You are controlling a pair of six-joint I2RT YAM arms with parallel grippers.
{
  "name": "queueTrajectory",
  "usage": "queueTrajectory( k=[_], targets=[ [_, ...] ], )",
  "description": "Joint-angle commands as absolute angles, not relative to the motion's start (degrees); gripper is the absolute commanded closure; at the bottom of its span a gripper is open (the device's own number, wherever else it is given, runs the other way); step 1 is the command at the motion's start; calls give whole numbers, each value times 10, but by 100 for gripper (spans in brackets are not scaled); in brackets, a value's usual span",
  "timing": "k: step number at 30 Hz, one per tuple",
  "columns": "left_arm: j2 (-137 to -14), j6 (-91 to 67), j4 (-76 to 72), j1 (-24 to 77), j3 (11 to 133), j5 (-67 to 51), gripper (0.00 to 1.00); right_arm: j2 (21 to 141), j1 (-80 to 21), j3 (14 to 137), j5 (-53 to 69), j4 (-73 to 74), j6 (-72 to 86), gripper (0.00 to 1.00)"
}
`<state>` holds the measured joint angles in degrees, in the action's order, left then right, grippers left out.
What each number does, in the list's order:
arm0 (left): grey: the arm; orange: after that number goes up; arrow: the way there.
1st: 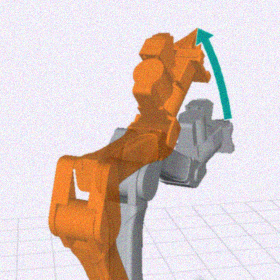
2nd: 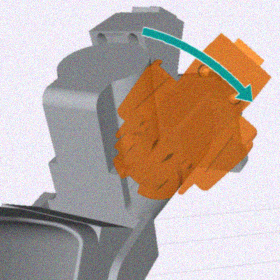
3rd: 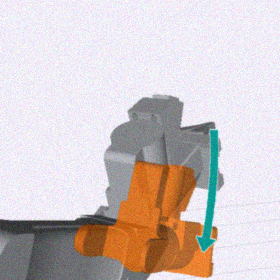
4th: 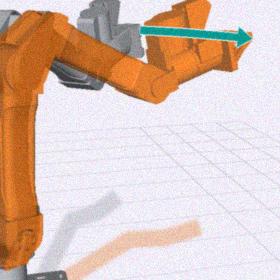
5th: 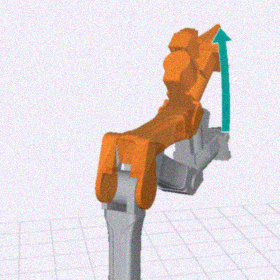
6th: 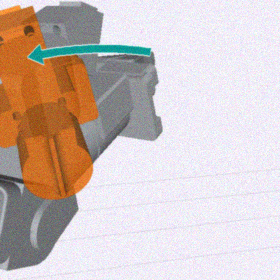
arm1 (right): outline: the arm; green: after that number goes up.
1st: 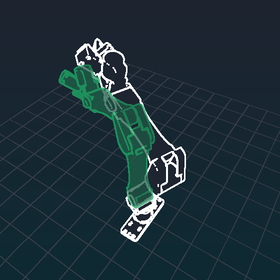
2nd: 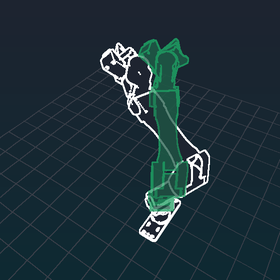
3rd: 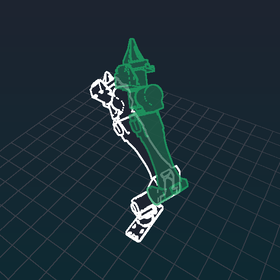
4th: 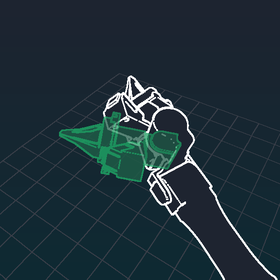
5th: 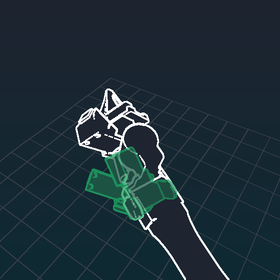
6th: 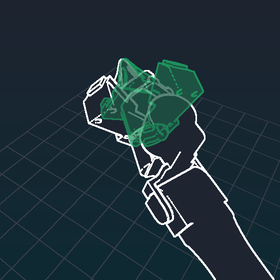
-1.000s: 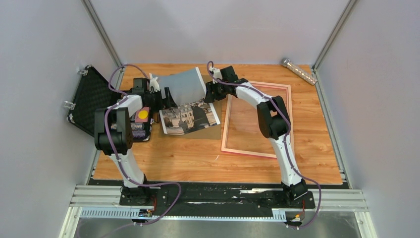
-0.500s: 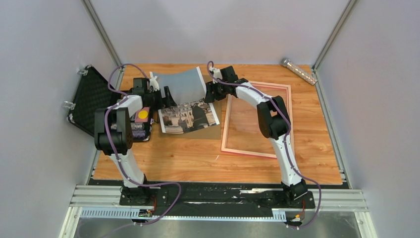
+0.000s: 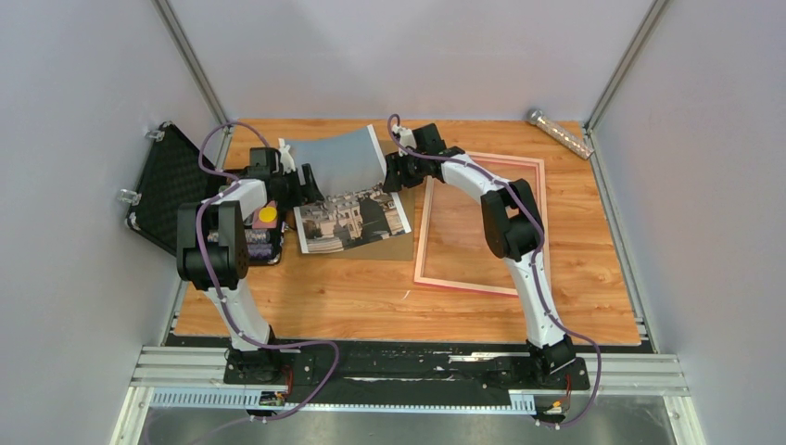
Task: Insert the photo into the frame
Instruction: Turn over the photo at the center of the board.
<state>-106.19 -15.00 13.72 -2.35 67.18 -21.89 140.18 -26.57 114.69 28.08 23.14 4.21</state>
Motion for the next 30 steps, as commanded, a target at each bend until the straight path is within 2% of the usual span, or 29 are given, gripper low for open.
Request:
queueTrajectory(
  k=[1, 5, 16, 30],
  targets=[
    [-1033, -163, 108, -23, 664, -213, 19, 1416, -269, 1136, 284, 238, 44, 48],
    [-1029, -171, 103, -25, 660, -220, 33, 1416, -268, 1136, 284, 239, 44, 48],
    [-1025, -179, 110, -30, 668, -241, 60, 1411, -268, 1133, 278, 238, 41, 49],
    [-1002, -169, 144, -36, 681, -230, 77, 1403, -265, 1133, 272, 238, 40, 48]
  ],
)
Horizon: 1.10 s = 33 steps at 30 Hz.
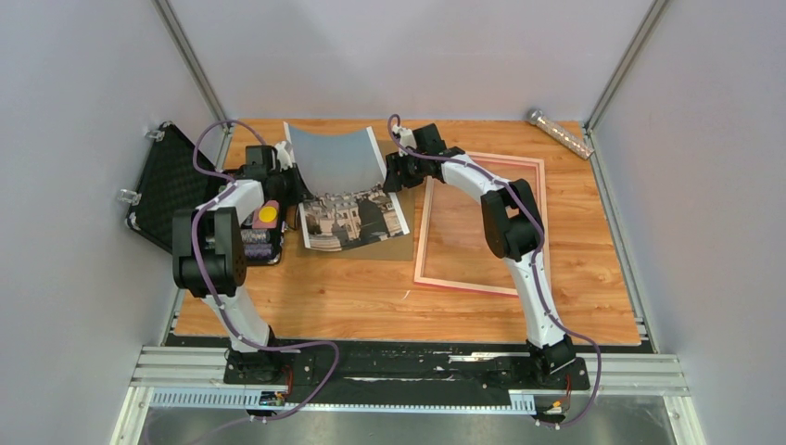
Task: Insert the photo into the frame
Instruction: Turn over the photo at the center of the board.
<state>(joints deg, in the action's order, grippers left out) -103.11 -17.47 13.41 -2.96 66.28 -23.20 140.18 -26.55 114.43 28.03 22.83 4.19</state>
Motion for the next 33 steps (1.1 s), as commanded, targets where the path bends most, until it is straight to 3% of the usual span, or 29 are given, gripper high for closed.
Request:
queueTrajectory(
  k=[1, 11, 23, 33],
  targets=[
    [-1002, -168, 145, -35, 682, -230, 78, 1403, -266, 1132, 272, 238, 40, 48],
    [-999, -157, 153, -35, 685, -253, 100, 1398, -264, 1128, 268, 238, 40, 46],
    [-943, -122, 148, -35, 678, -274, 100, 1333, -261, 1119, 250, 238, 72, 29],
    [-891, -73, 256, -35, 755, -249, 100, 1232, -257, 1098, 277, 239, 125, 25]
  ],
)
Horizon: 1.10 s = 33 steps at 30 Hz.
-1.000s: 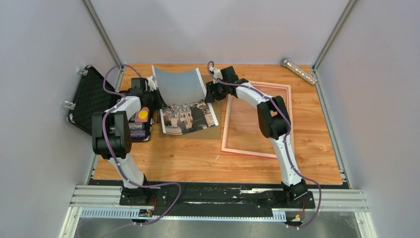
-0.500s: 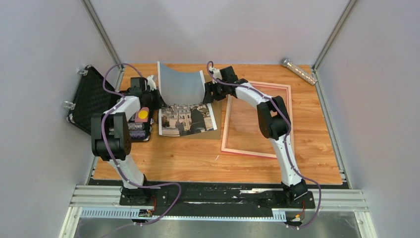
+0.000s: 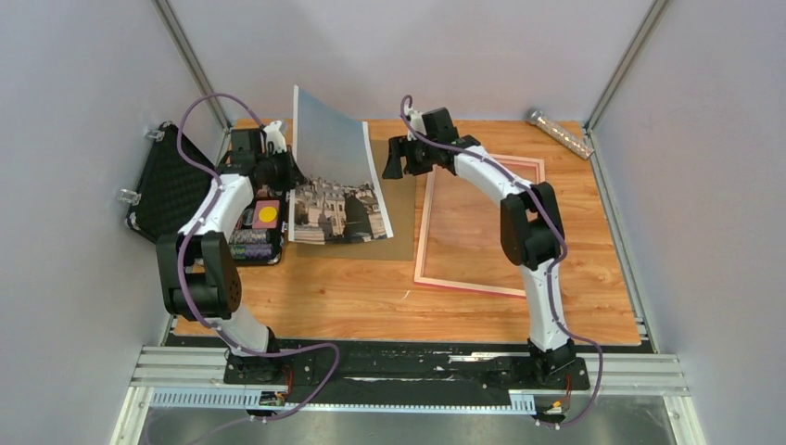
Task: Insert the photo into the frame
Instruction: Turn over the photo at the center of the board.
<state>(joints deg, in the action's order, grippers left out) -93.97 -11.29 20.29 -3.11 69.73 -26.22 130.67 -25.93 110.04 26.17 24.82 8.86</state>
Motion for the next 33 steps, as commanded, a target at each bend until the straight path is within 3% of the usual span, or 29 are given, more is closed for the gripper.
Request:
queueTrajectory(
  k=[1, 11, 20, 33],
  targets=[
    [-882, -64, 279, -35, 773, -240, 100, 1223, -256, 1095, 280, 238, 130, 25],
    [-841, -8, 405, -35, 915, -191, 100, 1160, -256, 1068, 298, 232, 156, 26],
    [-880, 43, 492, -29, 1068, -119, 100, 1124, -256, 1038, 296, 218, 156, 27],
    [-932, 63, 445, 170, 992, 77, 100, 1047, -238, 949, 316, 153, 180, 26]
  ],
)
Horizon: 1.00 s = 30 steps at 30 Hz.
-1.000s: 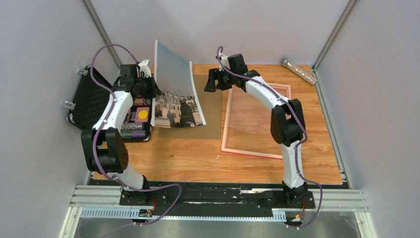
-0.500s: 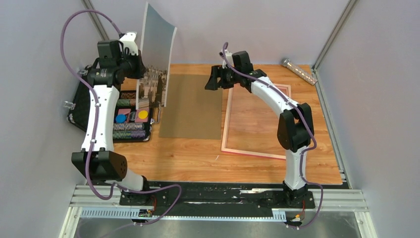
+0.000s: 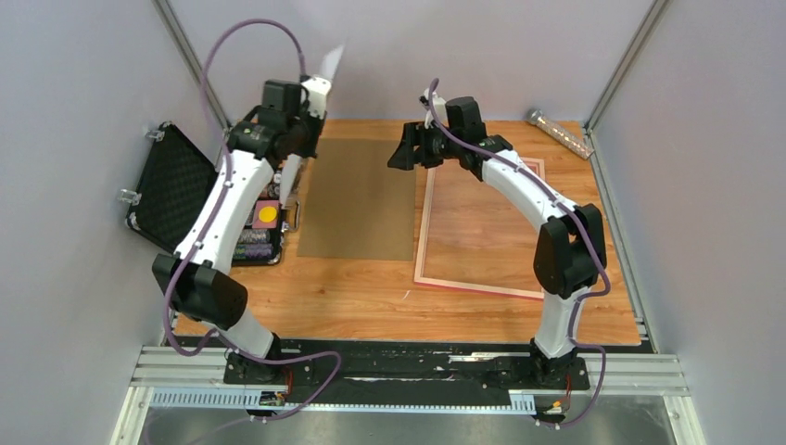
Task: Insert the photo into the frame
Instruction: Turn over the photo at the center of the board.
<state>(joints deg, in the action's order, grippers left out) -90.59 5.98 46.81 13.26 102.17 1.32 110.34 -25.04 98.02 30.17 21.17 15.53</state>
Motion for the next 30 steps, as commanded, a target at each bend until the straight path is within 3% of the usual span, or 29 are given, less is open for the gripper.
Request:
queueTrajectory(
  k=[1, 15, 30],
  targets=[
    [-938, 57, 443, 176, 987, 77, 100, 1038, -235, 935, 317, 142, 187, 27],
    [-1090, -97, 398, 236, 939, -36, 100, 996, -191, 808, 291, 64, 263, 25],
    [-1115, -197, 317, 263, 865, -113, 100, 1049, -177, 752, 286, 16, 360, 24]
  ],
)
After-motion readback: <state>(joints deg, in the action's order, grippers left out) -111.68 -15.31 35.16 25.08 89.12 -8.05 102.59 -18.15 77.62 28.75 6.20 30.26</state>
